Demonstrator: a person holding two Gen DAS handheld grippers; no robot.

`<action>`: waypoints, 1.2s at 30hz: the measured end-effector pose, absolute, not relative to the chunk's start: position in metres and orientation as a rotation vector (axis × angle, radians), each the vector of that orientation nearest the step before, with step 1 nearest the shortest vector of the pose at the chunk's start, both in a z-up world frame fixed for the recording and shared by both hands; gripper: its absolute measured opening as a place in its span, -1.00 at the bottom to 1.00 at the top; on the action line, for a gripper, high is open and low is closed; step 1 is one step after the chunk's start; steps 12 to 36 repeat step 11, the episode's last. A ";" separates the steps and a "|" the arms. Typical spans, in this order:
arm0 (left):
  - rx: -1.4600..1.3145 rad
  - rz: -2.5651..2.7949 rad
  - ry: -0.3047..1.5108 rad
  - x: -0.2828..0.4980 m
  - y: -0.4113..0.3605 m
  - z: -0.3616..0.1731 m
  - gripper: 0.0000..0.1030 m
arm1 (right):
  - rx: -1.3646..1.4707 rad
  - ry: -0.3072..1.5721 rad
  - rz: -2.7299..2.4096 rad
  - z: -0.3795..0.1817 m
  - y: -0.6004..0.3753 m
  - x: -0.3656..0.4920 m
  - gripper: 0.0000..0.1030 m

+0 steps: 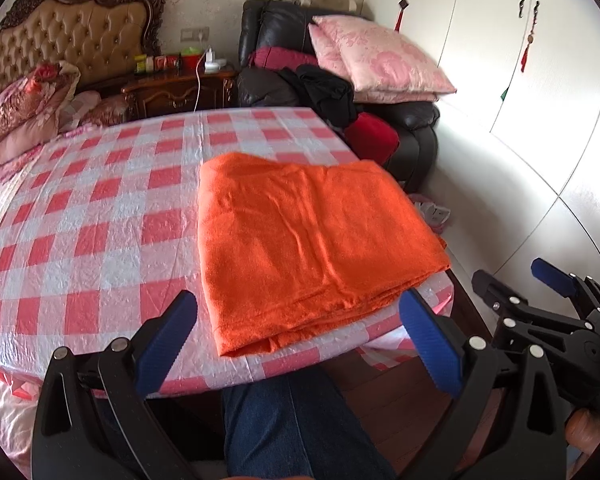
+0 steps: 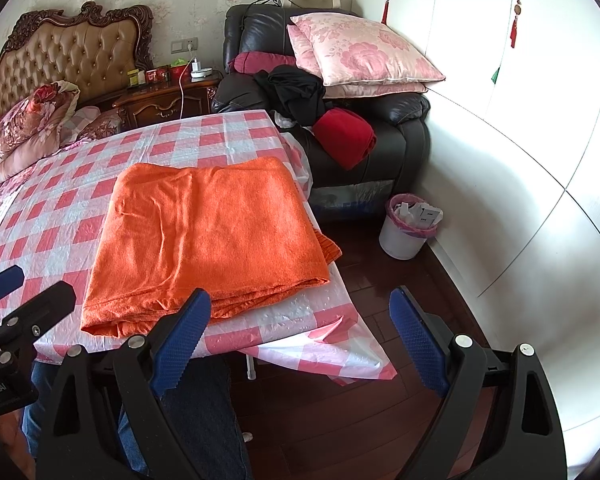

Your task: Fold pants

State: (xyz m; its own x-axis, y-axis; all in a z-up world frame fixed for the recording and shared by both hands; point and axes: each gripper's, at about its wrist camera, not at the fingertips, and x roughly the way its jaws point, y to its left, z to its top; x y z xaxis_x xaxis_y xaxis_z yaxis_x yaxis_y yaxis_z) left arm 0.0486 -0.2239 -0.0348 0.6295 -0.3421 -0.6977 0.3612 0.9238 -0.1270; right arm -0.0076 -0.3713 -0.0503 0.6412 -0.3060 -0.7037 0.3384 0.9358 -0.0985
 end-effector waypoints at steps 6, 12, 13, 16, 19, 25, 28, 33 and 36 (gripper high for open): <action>-0.014 -0.473 0.788 0.058 -0.221 -0.031 0.96 | 0.071 0.801 -0.381 -0.058 -0.372 -0.009 0.70; -0.117 -0.273 0.749 0.090 -0.112 -0.032 0.96 | 0.138 0.799 -0.354 -0.066 -0.373 -0.007 0.70; -0.117 -0.273 0.749 0.090 -0.112 -0.032 0.96 | 0.138 0.799 -0.354 -0.066 -0.373 -0.007 0.70; -0.117 -0.273 0.749 0.090 -0.112 -0.032 0.96 | 0.138 0.799 -0.354 -0.066 -0.373 -0.007 0.70; -0.117 -0.273 0.749 0.090 -0.112 -0.032 0.96 | 0.138 0.799 -0.354 -0.066 -0.373 -0.007 0.70; -0.117 -0.273 0.749 0.090 -0.112 -0.032 0.96 | 0.138 0.799 -0.354 -0.066 -0.373 -0.007 0.70; -0.117 -0.273 0.749 0.090 -0.112 -0.032 0.96 | 0.138 0.799 -0.354 -0.066 -0.373 -0.007 0.70; -0.117 -0.273 0.749 0.090 -0.112 -0.032 0.96 | 0.138 0.799 -0.354 -0.066 -0.373 -0.007 0.70; -0.117 -0.273 0.749 0.090 -0.112 -0.032 0.96 | 0.138 0.799 -0.354 -0.066 -0.373 -0.007 0.70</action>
